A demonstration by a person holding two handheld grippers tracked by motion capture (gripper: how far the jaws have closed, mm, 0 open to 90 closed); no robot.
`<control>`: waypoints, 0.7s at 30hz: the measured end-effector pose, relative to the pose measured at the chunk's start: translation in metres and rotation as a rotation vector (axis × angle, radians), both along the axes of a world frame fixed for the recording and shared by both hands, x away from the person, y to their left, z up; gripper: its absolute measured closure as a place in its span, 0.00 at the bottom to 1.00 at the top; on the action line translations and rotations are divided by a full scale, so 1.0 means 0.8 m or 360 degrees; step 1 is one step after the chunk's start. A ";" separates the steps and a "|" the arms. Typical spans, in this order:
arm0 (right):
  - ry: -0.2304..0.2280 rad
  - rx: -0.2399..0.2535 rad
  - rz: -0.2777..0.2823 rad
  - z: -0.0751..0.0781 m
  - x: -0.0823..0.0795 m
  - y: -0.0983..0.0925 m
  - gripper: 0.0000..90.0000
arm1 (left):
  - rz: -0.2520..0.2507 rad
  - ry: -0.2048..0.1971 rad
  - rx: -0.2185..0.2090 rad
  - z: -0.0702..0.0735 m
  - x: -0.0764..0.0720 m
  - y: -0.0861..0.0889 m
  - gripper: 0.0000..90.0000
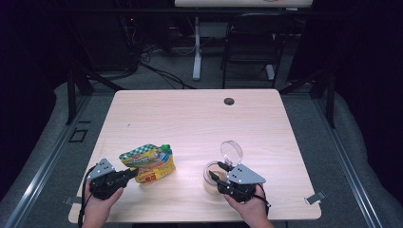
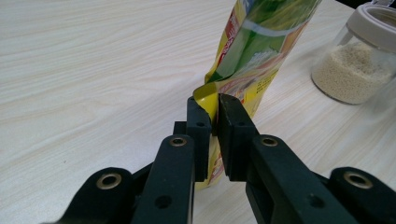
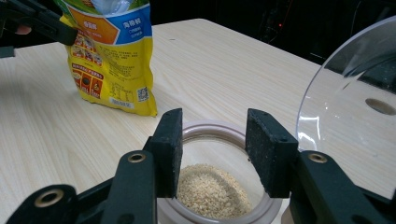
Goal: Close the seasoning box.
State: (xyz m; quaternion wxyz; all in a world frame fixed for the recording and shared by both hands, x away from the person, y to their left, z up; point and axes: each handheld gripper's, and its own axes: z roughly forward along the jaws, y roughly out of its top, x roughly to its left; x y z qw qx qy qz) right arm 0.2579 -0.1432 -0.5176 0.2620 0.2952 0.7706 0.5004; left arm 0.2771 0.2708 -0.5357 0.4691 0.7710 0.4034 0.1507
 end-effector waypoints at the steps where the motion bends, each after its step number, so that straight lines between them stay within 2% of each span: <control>1: 0.0004 -0.0004 -0.0009 0.000 0.000 -0.001 0.63 | -0.0004 0.0000 0.0002 0.000 0.000 0.000 0.92; 9: 0.0005 -0.0003 -0.0006 0.000 0.000 -0.001 0.63 | -0.0022 0.0018 0.0015 -0.005 -0.003 0.001 0.90; 15: 0.0007 -0.0004 -0.0003 0.000 -0.001 -0.002 0.63 | -0.0028 0.0019 0.0008 -0.007 -0.004 0.000 0.85; 17: 0.0007 -0.0003 -0.0004 0.000 -0.001 -0.002 0.63 | -0.0031 0.0031 0.0039 -0.008 -0.005 -0.001 0.82; 21: 0.0012 0.0006 -0.0003 0.000 -0.001 -0.003 0.62 | -0.0026 0.0036 0.0042 -0.010 -0.004 -0.002 0.77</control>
